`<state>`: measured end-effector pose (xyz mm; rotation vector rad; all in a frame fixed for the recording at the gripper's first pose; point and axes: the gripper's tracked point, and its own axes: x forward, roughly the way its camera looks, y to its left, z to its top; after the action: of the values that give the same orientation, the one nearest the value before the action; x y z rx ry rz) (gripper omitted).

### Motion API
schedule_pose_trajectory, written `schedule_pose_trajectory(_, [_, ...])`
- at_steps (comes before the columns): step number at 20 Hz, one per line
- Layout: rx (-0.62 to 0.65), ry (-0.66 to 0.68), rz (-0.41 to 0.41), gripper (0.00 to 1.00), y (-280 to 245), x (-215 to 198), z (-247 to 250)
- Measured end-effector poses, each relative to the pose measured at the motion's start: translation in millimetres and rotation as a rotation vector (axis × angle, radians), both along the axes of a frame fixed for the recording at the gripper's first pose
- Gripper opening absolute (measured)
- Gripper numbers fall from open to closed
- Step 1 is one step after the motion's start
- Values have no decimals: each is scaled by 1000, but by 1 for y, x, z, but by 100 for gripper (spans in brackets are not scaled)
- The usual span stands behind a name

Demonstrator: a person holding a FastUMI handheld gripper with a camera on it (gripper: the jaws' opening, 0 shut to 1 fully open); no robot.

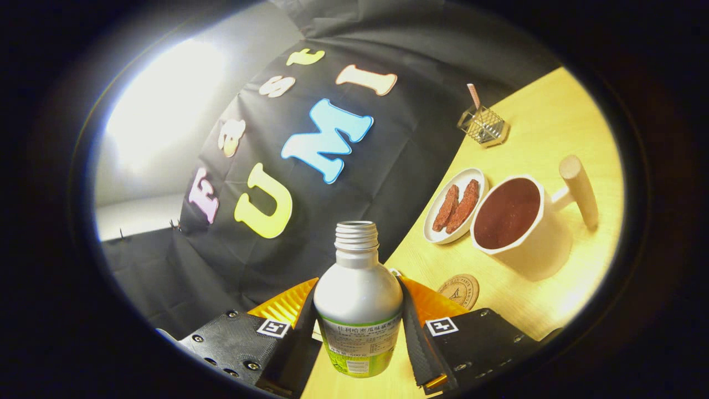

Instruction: Take the bottle from table, then pour the juice into the cup, finally place the bottle on the coaster

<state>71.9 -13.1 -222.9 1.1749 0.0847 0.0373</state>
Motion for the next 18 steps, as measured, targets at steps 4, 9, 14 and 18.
schedule_pose_trajectory(4, [110,-24,-10,74,-5,-2,0])
schedule_pose_trajectory(9, [234,-35,-30,74,-11,-1,-4])
schedule_pose_trajectory(14, [324,-23,-41,74,-12,-8,-17])
schedule_pose_trajectory(18, [392,-44,-42,74,-12,-6,-14])
